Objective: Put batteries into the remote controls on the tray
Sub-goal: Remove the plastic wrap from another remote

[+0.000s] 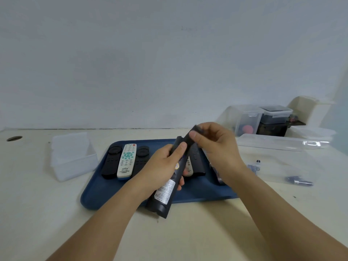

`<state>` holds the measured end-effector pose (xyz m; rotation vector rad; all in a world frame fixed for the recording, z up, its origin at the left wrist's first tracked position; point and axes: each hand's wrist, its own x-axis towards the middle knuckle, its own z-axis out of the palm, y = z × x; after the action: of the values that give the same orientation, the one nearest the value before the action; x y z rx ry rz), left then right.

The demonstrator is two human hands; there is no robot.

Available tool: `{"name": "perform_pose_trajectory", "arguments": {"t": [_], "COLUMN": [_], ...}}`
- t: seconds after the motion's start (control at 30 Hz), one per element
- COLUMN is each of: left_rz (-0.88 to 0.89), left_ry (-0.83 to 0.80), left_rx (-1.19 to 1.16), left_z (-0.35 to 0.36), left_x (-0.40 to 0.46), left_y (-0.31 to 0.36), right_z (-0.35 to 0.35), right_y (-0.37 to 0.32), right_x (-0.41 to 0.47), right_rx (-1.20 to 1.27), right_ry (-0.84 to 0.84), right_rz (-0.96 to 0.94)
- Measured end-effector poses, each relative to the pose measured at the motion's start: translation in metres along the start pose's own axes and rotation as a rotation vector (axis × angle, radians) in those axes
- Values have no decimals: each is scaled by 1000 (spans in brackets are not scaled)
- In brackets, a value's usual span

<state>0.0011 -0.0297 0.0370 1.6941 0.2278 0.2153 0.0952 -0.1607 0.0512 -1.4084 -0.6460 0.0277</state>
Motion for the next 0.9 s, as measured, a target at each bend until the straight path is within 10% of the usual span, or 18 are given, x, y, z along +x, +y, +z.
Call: {"name": "perform_pose_trajectory", "arguments": {"t": [0.3, 0.43, 0.67, 0.9], "left_rz": [-39, -49, -156, -148], "left_ry": [150, 115, 75, 44], "left_rx": [-247, -225, -289, -247], "left_z": [-7, -4, -1, 4], "left_x": [4, 2, 2, -1], "left_y": [2, 2, 5, 6], "right_z": [-40, -35, -5, 2], "right_y": [6, 14, 0, 5], "right_x": [18, 18, -3, -9], "right_rx": [-418, -910, -435, -493], "right_ry": [-28, 126, -44, -105], "right_rz": [349, -10, -239, -330]}}
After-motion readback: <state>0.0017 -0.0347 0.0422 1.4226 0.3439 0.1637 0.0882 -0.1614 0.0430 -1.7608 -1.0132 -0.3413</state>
